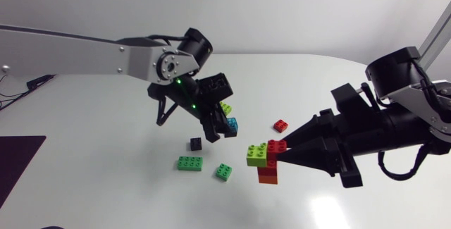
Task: Separate the duplo bricks
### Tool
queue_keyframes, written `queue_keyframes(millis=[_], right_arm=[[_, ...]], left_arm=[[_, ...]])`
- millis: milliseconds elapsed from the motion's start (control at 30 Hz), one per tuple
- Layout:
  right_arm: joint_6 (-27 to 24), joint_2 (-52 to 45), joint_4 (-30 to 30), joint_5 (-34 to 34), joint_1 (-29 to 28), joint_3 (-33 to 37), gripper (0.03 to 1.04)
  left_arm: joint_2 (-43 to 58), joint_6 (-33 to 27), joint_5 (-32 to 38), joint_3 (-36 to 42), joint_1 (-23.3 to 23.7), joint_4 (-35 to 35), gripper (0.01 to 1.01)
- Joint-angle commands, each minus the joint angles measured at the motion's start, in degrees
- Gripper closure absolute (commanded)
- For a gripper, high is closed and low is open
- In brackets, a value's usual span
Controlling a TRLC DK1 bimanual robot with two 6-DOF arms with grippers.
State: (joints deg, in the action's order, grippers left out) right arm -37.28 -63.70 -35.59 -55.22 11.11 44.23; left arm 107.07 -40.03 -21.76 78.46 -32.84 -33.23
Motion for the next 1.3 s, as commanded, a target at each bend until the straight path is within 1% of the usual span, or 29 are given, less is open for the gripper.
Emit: queue_keyframes(millis=[0,167,367,533,667,700,767,800,867,967,1033,1100,1267], right_arm=[[0.80,1.39,0.09,0.11,-0.74,-1.42,0.79],[1.07,2.00,0.09,0.11,-1.18,-1.51,0.79],[1.33,2.18,0.09,0.11,-1.45,-1.25,0.79],[1.68,2.97,0.09,0.11,-1.45,-1.42,0.79],[1.86,3.41,0.00,0.11,-1.45,-1.69,0.79],[1.86,3.58,-0.09,0.11,-1.45,-1.78,0.79],[1.86,3.76,-0.18,0.11,-1.71,-1.86,0.79],[1.86,3.94,-0.18,0.11,-1.71,-1.95,0.79],[1.94,4.11,-0.27,0.20,-1.97,-2.04,0.79],[2.56,4.64,-0.18,0.99,-3.20,-2.13,0.79],[3.53,6.40,0.88,4.60,-3.12,-3.01,0.79],[7.22,9.03,4.13,7.67,-1.89,-4.50,0.79],[12.58,14.75,9.23,18.57,3.30,-7.58,0.78]], left_arm=[[3.06,-0.40,1.63,-2.25,-0.65,2.47,0.728],[5.79,0.04,4.71,-5.33,-0.82,7.83,0.725],[7.81,1.18,5.59,-7.62,-1.00,12.14,0.721],[9.30,2.68,5.50,-7.44,-0.82,14.25,0.718],[10.36,3.73,5.41,-6.91,-0.82,14.51,0.702],[10.27,3.73,5.41,-7.00,-0.73,14.51,0.641],[10.00,3.82,5.41,-7.35,-0.65,14.51,0.474],[9.56,3.82,5.41,-7.62,-0.65,14.51,0.410],[8.25,3.73,5.41,-8.41,-0.56,14.51,0.375],[4.55,5.05,5.24,-8.76,0.41,14.34,0.252],[1.13,7.60,4.44,-8.85,0.85,14.25,0.211],[-2.30,9.53,1.81,-8.58,1.20,13.19,0.169],[-9.42,15.60,-1.18,-5.51,1.02,7.83,0.154]])
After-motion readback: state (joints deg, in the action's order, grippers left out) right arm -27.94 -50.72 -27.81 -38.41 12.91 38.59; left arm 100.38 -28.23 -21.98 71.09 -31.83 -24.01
